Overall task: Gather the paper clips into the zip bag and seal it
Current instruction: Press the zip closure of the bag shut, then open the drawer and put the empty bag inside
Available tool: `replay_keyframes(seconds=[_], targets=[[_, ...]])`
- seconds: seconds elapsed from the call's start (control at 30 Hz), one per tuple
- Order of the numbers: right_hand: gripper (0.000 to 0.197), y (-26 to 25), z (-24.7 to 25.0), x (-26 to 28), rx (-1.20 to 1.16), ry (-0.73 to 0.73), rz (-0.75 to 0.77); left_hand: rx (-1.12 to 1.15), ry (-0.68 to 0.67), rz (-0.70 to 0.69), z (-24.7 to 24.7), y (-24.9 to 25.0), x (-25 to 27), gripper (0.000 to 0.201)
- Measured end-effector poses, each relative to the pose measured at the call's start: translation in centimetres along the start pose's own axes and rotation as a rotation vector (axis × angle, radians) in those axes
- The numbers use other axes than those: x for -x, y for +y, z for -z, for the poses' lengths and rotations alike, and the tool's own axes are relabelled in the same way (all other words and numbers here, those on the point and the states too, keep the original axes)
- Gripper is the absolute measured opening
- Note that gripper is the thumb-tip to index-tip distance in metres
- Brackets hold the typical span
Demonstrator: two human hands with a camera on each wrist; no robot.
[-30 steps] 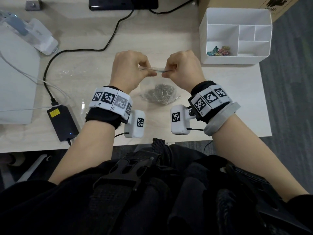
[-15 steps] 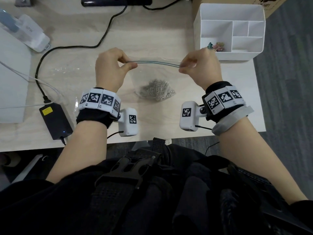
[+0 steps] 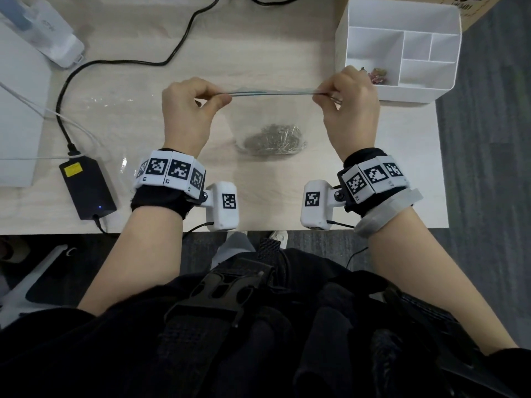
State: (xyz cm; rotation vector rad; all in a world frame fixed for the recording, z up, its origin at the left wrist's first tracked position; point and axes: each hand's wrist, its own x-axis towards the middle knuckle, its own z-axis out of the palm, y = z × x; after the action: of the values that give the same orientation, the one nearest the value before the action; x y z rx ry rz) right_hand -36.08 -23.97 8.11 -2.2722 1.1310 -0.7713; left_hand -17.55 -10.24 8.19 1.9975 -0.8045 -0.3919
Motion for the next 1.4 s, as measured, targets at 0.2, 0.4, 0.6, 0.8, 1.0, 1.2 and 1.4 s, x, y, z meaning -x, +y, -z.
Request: replay_keyframes(seconds=[0.2, 0.4, 0.6, 0.8, 1.0, 1.2, 1.4], targets=[[0.021, -0.6, 0.0, 0.4, -0.023, -0.083, 0.032, 0.024, -0.006, 0.013, -0.3, -0.8, 0.8, 0.016], [0.024, -4.6, -1.6, 0.4, -0.064, -0.068, 0.166, 0.072, -0.033, 0.025, 1.4, -1.5, 1.3, 0.022], [0.015, -10.6, -6.8, 1.5, -0.162, -0.053, 0.327, -0.032, -0.032, 0.106, 6.7, -5.8, 2.2, 0.027], [0.023, -15.2, -13.3, 3.8, -0.082, -0.473, 0.177, -0.128, -0.060, 0.302, 12.3, -11.7, 3.2, 0.032], [0.052, -16.6, -19.4, 4.8, 0.119, -0.869, -0.264, -0.142, -0.292, 0.415, 15.2, -16.0, 3.9, 0.039], [0.069, -16.8, -23.1, 5.7, -0.067, -0.815, -0.513, -0.104, -0.347, 0.438, 16.7, -17.8, 4.5, 0.038], [0.017, -17.3, -24.8, 7.6, -0.182, -0.801, -0.635, -0.102, -0.346, 0.437, 16.6, -18.8, 5.4, 0.037]])
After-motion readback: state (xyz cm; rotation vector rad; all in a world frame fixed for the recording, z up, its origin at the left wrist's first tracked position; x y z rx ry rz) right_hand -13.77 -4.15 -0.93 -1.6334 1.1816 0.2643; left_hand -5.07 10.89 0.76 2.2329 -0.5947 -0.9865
